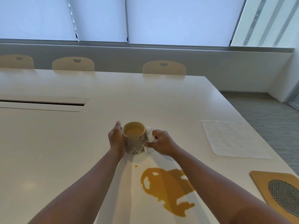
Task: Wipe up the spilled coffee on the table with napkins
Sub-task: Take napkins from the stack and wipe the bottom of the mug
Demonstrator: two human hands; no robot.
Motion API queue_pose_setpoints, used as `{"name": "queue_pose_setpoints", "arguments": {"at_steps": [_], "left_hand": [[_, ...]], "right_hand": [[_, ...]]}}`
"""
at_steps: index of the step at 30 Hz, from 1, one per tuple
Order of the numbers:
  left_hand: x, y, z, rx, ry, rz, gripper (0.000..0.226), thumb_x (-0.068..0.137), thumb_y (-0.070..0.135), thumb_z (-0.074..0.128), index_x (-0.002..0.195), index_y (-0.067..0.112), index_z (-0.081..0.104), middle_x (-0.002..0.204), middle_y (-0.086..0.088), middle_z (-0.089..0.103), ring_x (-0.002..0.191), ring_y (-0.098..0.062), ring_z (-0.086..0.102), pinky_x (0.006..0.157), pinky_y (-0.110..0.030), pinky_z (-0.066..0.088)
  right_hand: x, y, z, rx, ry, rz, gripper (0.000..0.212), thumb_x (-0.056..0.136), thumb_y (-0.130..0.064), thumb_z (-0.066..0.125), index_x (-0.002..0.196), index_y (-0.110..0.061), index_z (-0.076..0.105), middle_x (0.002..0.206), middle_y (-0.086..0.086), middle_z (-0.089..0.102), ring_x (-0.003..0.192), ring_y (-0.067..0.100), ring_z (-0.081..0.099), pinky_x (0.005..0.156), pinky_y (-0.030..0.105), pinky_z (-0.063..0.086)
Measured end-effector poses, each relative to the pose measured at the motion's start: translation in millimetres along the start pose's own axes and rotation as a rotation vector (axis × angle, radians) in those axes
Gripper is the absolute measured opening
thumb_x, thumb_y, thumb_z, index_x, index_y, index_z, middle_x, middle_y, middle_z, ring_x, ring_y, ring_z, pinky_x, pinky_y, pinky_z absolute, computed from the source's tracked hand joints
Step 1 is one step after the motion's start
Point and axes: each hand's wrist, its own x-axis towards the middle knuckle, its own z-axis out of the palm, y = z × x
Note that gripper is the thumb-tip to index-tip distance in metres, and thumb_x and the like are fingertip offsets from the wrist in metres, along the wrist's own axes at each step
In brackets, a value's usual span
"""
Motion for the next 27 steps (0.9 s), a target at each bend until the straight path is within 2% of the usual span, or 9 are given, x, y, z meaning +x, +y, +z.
{"name": "queue_pose_setpoints", "arguments": {"at_steps": [5, 9, 12, 14, 18, 20, 22, 25, 27], "left_hand": [[-0.4, -3.2, -3.5, -0.022, -0.011, 0.01, 0.031, 0.094, 0.042, 0.057, 0.079, 0.016, 0.05, 0.081, -0.009, 0.054, 0.075, -0.024, 0.055, 0.07, -0.037, 0.045], [-0.4, -3.7, -4.3, -0.023, -0.029, 0.03, 0.026, 0.09, 0.033, 0.06, 0.075, 0.015, 0.051, 0.072, -0.005, 0.052, 0.066, -0.02, 0.054, 0.067, -0.035, 0.044], [-1.2, -1.9, -3.5, -0.025, -0.031, 0.03, 0.021, 0.085, 0.024, 0.061, 0.069, 0.014, 0.052, 0.064, -0.003, 0.052, 0.049, -0.013, 0.053, 0.05, -0.025, 0.044], [-1.5, -0.7, -4.0, -0.023, -0.039, 0.026, 0.018, 0.084, 0.023, 0.06, 0.071, 0.012, 0.054, 0.063, -0.003, 0.054, 0.048, -0.013, 0.054, 0.045, -0.022, 0.044], [0.7, 0.8, -4.9, -0.048, -0.019, -0.002, 0.024, 0.088, 0.028, 0.06, 0.069, 0.016, 0.05, 0.062, 0.0, 0.055, 0.052, -0.014, 0.056, 0.056, -0.029, 0.046], [0.0, 2.1, -4.0, -0.071, -0.015, -0.003, 0.026, 0.088, 0.028, 0.06, 0.068, 0.016, 0.05, 0.059, 0.001, 0.056, 0.05, -0.013, 0.057, 0.052, -0.026, 0.046], [-0.8, 6.3, -2.5, -0.098, -0.027, -0.002, 0.027, 0.088, 0.025, 0.059, 0.064, 0.016, 0.049, 0.056, 0.002, 0.055, 0.05, -0.013, 0.058, 0.049, -0.023, 0.047], [-0.9, 19.7, 0.4, -0.141, -0.067, -0.022, 0.021, 0.089, 0.025, 0.059, 0.071, 0.015, 0.052, 0.072, -0.007, 0.056, 0.067, -0.023, 0.06, 0.068, -0.036, 0.05], [-0.4, 30.8, 3.6, -0.154, -0.08, -0.016, 0.021, 0.089, 0.025, 0.059, 0.072, 0.016, 0.053, 0.072, -0.006, 0.057, 0.069, -0.023, 0.059, 0.07, -0.037, 0.049]], "right_hand": [[-5.0, 0.2, -1.4, 0.014, -0.021, -0.026, 0.022, 0.08, -0.012, 0.076, 0.1, -0.005, 0.07, 0.097, 0.01, 0.071, 0.09, 0.025, 0.067, 0.081, 0.039, 0.057], [-8.8, 1.6, -6.3, 0.058, -0.053, -0.024, 0.02, 0.081, -0.013, 0.076, 0.098, -0.006, 0.071, 0.095, 0.012, 0.072, 0.085, 0.024, 0.066, 0.079, 0.039, 0.055], [-9.5, 0.6, -8.2, 0.129, 0.004, 0.007, 0.023, 0.081, -0.012, 0.076, 0.1, 0.0, 0.068, 0.1, 0.017, 0.07, 0.093, 0.031, 0.066, 0.084, 0.043, 0.055], [-7.7, -0.7, -7.5, 0.15, 0.05, 0.014, 0.024, 0.083, -0.01, 0.074, 0.101, 0.003, 0.067, 0.102, 0.019, 0.067, 0.096, 0.034, 0.064, 0.085, 0.046, 0.054], [-2.8, -1.1, -2.8, 0.16, 0.094, 0.042, 0.022, 0.087, -0.012, 0.069, 0.105, -0.001, 0.068, 0.104, 0.013, 0.064, 0.094, 0.028, 0.062, 0.081, 0.038, 0.052], [0.1, 1.7, -1.4, 0.209, 0.13, 0.112, 0.022, 0.088, -0.011, 0.065, 0.109, -0.006, 0.068, 0.105, 0.01, 0.068, 0.096, 0.026, 0.065, 0.084, 0.038, 0.054], [1.8, 6.2, 0.6, 0.294, 0.153, 0.174, 0.021, 0.088, -0.009, 0.062, 0.108, -0.009, 0.068, 0.102, 0.01, 0.071, 0.096, 0.028, 0.068, 0.086, 0.043, 0.057], [4.3, 13.5, 4.5, 0.431, 0.182, 0.253, 0.018, 0.088, -0.008, 0.063, 0.106, -0.009, 0.067, 0.103, 0.013, 0.071, 0.096, 0.03, 0.069, 0.084, 0.048, 0.058], [6.3, 14.6, 8.9, 0.541, 0.198, 0.296, 0.016, 0.088, -0.006, 0.064, 0.104, -0.006, 0.066, 0.104, 0.019, 0.07, 0.097, 0.033, 0.069, 0.083, 0.048, 0.059]]}}
